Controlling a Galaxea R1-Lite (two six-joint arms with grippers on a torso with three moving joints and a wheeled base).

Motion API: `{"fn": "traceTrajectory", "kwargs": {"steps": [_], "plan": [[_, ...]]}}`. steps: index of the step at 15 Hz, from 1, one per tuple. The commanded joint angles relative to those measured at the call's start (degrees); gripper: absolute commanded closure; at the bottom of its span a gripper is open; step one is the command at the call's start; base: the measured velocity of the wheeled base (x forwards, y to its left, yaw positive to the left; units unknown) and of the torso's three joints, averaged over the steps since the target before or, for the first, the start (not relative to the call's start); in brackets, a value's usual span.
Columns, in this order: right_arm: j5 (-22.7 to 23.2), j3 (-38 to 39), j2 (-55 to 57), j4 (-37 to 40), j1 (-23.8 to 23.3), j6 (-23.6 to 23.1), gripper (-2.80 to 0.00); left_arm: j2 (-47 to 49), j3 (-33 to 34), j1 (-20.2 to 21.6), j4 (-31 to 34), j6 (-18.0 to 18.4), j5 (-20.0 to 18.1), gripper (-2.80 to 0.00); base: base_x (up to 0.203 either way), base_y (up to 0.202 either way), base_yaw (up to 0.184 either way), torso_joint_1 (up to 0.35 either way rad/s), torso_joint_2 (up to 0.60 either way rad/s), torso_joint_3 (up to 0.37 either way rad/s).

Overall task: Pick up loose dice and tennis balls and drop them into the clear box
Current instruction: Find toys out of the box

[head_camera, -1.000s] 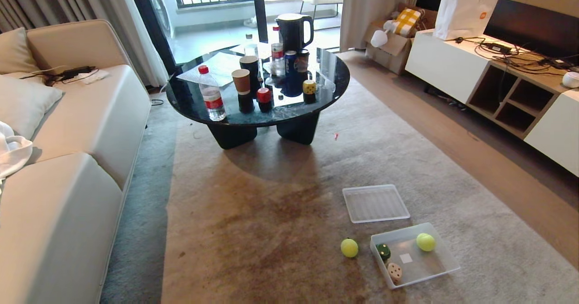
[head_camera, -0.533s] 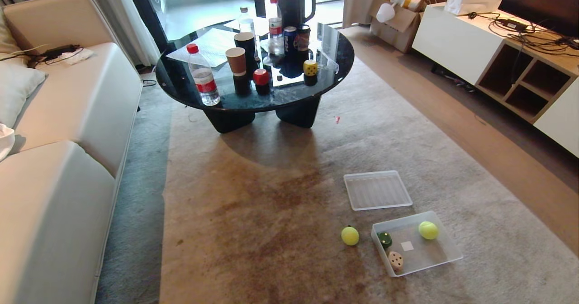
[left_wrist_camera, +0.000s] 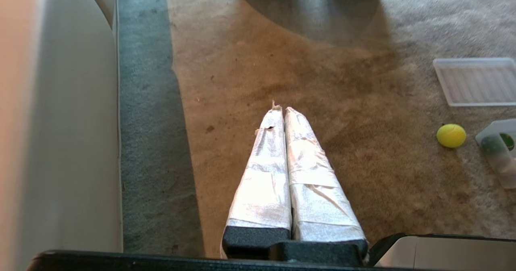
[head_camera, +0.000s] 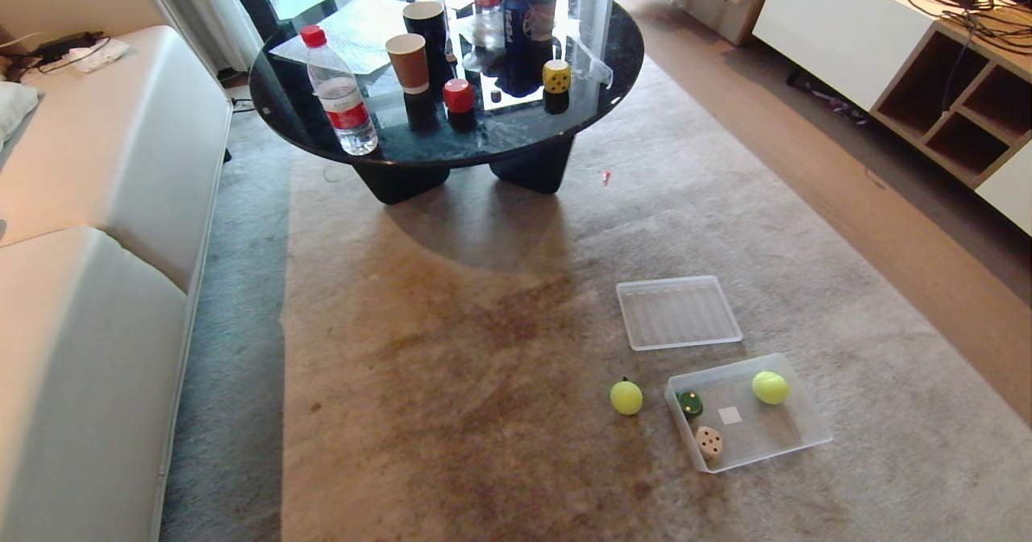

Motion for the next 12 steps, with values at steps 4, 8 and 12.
{"fn": "traceTrajectory", "kwargs": {"steps": [4, 8, 12], "plan": [[0.0, 0.0, 0.0, 0.1, 0.0, 0.0, 0.00, 0.0, 0.1, 0.0, 0.0, 0.0, 0.0, 0.00, 0.000, 0.000, 0.000, 0.005, 0.00, -0.198], [0.0, 0.0, 0.1, 0.1, 0.0, 0.0, 0.00, 0.0, 0.0, 0.0, 0.0, 0.0, 0.0, 0.00, 0.000, 0.000, 0.000, 0.002, 0.00, -0.197], [0.0, 0.0, 0.0, 0.1, 0.1, 0.0, 0.00, 0.0, 0.0, 0.0, 0.0, 0.0, 0.0, 0.00, 0.000, 0.000, 0.000, 0.002, 0.00, -0.195]]}}
